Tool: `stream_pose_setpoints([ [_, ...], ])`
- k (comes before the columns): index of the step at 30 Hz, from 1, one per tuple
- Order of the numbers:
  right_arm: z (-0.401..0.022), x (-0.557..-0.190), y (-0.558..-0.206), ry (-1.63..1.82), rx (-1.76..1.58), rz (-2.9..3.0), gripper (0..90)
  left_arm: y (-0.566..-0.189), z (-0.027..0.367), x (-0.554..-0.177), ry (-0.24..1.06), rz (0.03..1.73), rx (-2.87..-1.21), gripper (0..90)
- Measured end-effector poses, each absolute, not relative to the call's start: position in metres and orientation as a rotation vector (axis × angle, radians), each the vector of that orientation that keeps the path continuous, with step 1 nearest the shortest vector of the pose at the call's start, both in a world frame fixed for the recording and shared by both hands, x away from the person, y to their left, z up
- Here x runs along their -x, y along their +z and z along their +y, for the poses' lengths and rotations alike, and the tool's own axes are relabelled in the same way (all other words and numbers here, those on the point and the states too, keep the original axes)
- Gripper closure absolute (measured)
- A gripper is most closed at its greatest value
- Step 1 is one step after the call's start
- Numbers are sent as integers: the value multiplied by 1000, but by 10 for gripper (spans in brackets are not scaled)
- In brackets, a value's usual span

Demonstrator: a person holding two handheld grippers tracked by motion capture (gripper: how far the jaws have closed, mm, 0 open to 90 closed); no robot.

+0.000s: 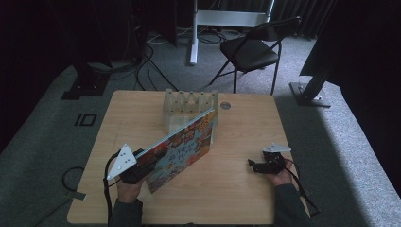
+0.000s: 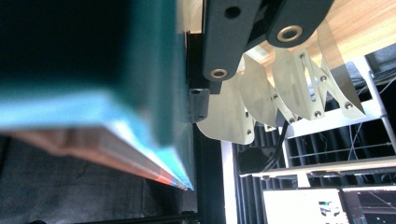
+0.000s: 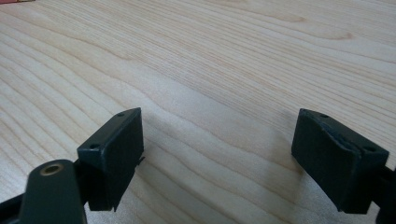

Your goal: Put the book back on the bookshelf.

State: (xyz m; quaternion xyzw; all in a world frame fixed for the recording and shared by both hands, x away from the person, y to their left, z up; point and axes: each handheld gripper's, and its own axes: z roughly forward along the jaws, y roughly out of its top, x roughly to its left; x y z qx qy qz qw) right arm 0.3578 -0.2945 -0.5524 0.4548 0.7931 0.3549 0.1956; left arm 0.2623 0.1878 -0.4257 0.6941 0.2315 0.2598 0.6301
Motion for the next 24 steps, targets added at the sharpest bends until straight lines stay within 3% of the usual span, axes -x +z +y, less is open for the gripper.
stream_pose_setpoints([
  [24,-295,-358,-552,995,-1274,2222,166,-426,194,-260,609,554,-1579,802],
])
